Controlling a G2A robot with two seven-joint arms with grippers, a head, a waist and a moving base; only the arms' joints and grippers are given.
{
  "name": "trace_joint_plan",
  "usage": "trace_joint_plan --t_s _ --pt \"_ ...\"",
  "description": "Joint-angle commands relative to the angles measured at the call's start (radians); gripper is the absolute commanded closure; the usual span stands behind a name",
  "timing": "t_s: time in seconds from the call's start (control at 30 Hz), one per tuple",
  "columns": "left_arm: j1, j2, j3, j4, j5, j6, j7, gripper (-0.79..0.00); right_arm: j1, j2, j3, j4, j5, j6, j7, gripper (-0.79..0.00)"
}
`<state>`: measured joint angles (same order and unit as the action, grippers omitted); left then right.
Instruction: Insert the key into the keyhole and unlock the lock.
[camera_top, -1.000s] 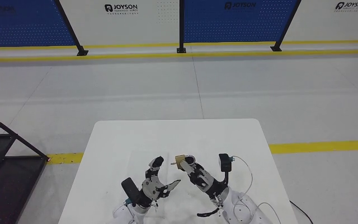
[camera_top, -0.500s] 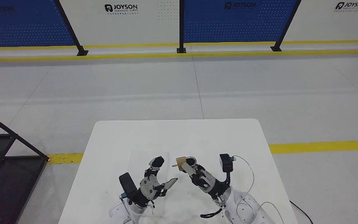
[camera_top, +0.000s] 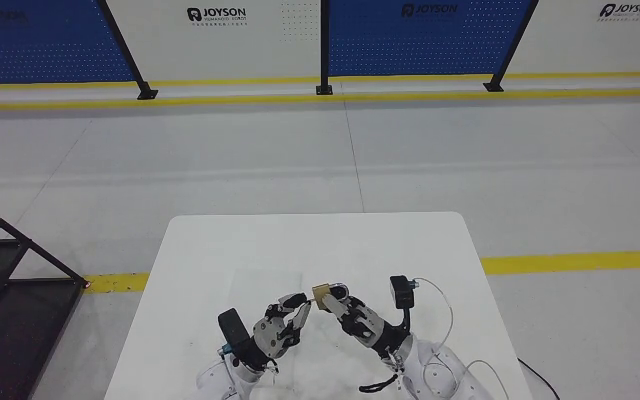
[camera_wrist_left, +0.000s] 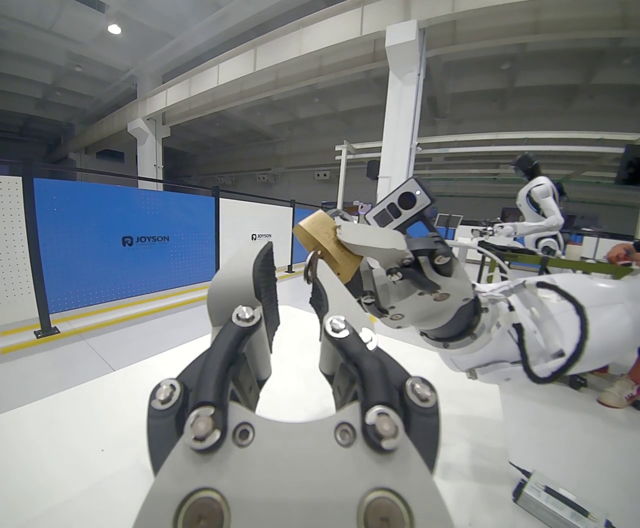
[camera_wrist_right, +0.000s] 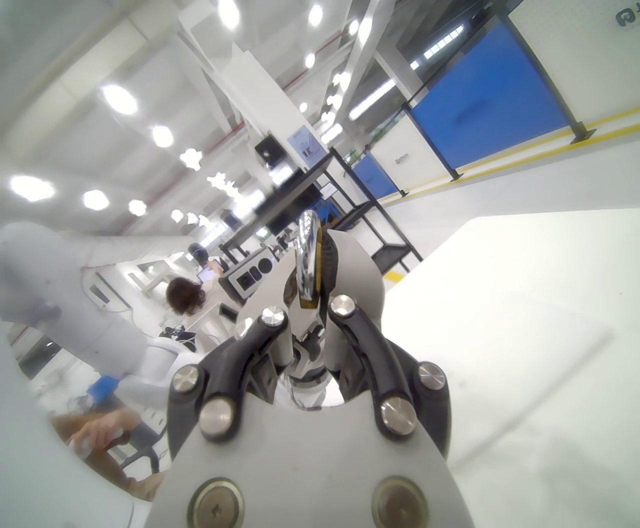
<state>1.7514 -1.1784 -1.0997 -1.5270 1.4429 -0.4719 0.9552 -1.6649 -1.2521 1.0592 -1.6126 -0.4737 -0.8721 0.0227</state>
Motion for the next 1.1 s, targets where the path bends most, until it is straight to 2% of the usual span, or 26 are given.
trace_joint_plan --t_s 0.0,0.13,0.2,0.23,0.47,0.8,0.97,1.0,1.03,1.07 --pt "-0.002 0.000 0.005 0.002 0.004 0.002 -0.004 -0.188 0.000 0.001 -0.001 0.000 -0.001 0.000 0.001 0.000" --pt "-0.006 0.000 0.015 0.004 0.012 0.013 -0.009 -0.188 -0.001 0.002 -0.002 -0.001 -0.002 0.004 0.001 0.000" --pt "-0.009 0.000 0.017 0.003 0.019 0.027 -0.009 -0.139 -0.001 0.003 -0.003 -0.001 -0.005 0.005 0.003 0.000" --pt "-0.010 0.000 0.019 0.004 0.022 0.034 -0.007 0.000 0.000 0.003 -0.004 -0.001 -0.007 0.006 0.003 0.000" --pt "-0.017 -0.001 0.030 0.017 0.054 0.082 0.006 0.000 0.000 0.006 -0.006 -0.003 -0.008 0.010 0.002 0.000" --pt "-0.032 -0.006 0.046 0.044 0.158 0.272 0.107 0.000 -0.004 0.010 -0.010 -0.008 -0.008 0.014 0.004 0.000" --pt "-0.051 -0.010 0.061 0.067 0.146 0.284 0.124 0.000 -0.006 0.011 -0.010 -0.011 -0.011 0.013 -0.001 0.000" --pt "-0.053 -0.011 0.062 0.070 0.138 0.283 0.125 -0.212 -0.006 0.012 -0.009 -0.012 -0.010 0.014 -0.005 0.000" --pt "-0.054 -0.012 0.064 0.072 0.127 0.278 0.127 -0.545 -0.006 0.012 -0.008 -0.012 -0.008 0.015 -0.009 0.000" --pt "-0.055 -0.012 0.067 0.071 0.118 0.269 0.130 -0.785 -0.005 0.011 -0.007 -0.014 -0.006 0.015 -0.016 0.000"
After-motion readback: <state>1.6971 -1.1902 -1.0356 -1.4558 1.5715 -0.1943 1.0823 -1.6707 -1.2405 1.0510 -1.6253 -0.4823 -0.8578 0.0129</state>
